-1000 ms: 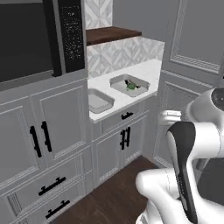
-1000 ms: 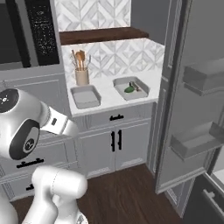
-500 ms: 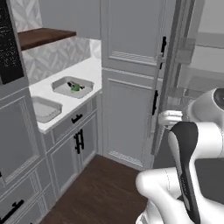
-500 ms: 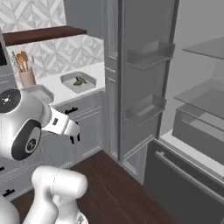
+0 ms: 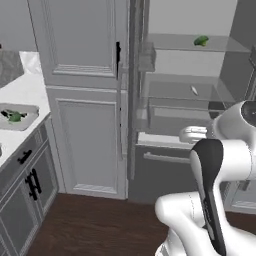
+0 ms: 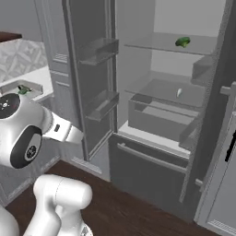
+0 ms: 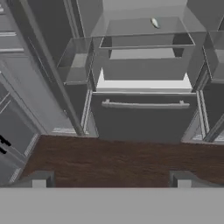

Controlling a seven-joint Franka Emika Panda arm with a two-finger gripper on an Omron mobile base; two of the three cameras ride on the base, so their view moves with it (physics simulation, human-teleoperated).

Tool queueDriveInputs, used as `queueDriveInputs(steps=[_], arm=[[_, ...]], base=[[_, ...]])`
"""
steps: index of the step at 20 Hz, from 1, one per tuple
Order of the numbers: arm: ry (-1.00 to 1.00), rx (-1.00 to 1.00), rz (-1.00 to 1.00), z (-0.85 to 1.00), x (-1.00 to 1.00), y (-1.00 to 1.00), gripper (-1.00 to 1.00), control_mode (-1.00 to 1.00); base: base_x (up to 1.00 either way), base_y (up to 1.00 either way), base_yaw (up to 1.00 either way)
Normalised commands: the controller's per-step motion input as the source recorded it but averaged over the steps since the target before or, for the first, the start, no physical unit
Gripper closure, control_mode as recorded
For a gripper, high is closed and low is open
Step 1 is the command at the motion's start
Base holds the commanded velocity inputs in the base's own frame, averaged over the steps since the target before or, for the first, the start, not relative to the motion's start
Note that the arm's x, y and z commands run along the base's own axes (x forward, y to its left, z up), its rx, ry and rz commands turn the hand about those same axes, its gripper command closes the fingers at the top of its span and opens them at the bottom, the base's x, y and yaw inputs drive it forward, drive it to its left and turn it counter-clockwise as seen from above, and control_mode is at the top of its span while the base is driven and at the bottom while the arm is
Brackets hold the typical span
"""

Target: Place one broccoli and one fish in each tupperware on the nearby counter, to pack two identical lunches.

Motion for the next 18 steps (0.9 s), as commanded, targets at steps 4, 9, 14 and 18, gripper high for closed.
queueDriveInputs(steps=[4,9,14,18], arm=[[0.00,0.00,0.00,0.00,0.00,0.00,-1.00,1.00],[0.00,0.00,0.00,0.00,0.00,0.00,-1.00,1.00],[0.00,0.00,0.00,0.00,0.00,0.00,-1.00,1.00],[0.00,0.00,0.00,0.00,0.00,0.00,-1.00,1.00]], base=[[0.03,-0.69,-0.41],[0.23,-0.16,-0.22],[0.82,0.14,0.00],[1.00,0.00,-0.05]])
